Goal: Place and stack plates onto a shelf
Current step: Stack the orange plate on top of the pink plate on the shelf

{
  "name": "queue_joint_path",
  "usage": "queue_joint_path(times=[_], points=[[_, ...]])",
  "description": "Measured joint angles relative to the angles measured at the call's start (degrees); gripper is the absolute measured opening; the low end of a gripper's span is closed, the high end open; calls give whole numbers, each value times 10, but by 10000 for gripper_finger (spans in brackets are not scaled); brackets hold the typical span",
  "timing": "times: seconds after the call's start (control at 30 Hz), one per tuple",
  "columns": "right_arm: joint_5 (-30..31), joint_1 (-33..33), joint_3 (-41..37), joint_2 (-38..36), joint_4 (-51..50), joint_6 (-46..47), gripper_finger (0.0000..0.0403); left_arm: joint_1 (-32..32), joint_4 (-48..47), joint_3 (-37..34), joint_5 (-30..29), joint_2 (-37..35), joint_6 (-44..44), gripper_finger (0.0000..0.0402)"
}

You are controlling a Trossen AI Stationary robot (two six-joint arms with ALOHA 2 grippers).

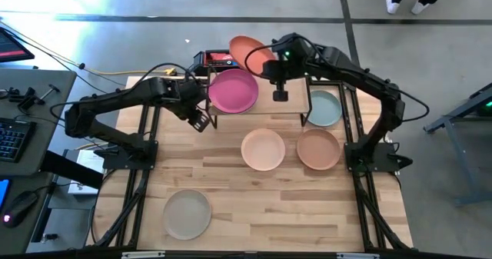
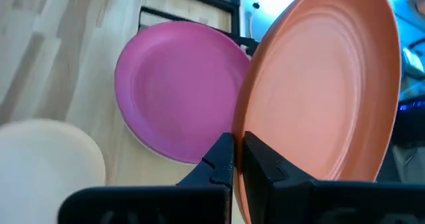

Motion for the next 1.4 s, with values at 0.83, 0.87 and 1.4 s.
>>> queue_joint_path(times=[0.83, 0.87, 1.4], points=[[1, 71, 0, 91, 0, -215, 0, 0, 1, 0, -42, -73, -74, 87], [1, 74, 0, 95, -4, -217, 0, 0, 1, 0, -42, -73, -74, 87], [48, 78, 0, 142, -26, -200, 0, 0, 1, 0, -42, -73, -74, 87]])
